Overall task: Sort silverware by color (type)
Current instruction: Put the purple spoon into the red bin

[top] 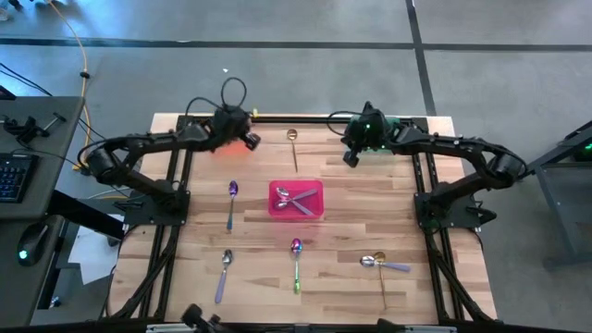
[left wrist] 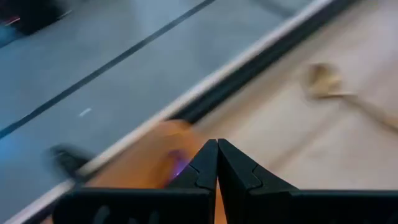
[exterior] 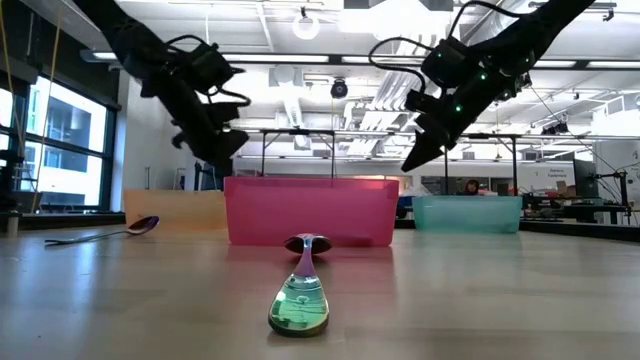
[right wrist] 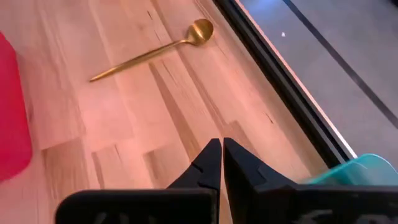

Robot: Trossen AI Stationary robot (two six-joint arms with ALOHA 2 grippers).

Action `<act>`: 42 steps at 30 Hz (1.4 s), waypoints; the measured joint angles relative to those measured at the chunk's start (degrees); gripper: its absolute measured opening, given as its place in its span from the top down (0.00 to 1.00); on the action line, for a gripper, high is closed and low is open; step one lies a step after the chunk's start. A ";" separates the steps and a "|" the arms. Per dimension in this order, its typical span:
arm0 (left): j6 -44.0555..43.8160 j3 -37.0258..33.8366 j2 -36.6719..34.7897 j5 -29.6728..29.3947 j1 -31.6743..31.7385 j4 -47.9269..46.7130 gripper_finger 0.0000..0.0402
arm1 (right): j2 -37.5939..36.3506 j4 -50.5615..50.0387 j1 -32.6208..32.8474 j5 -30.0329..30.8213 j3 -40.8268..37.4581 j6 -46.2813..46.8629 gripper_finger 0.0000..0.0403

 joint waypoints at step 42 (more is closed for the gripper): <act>8.69 0.20 4.67 12.40 1.98 13.96 1.00 | 0.24 12.02 7.51 -0.36 -4.38 7.25 1.00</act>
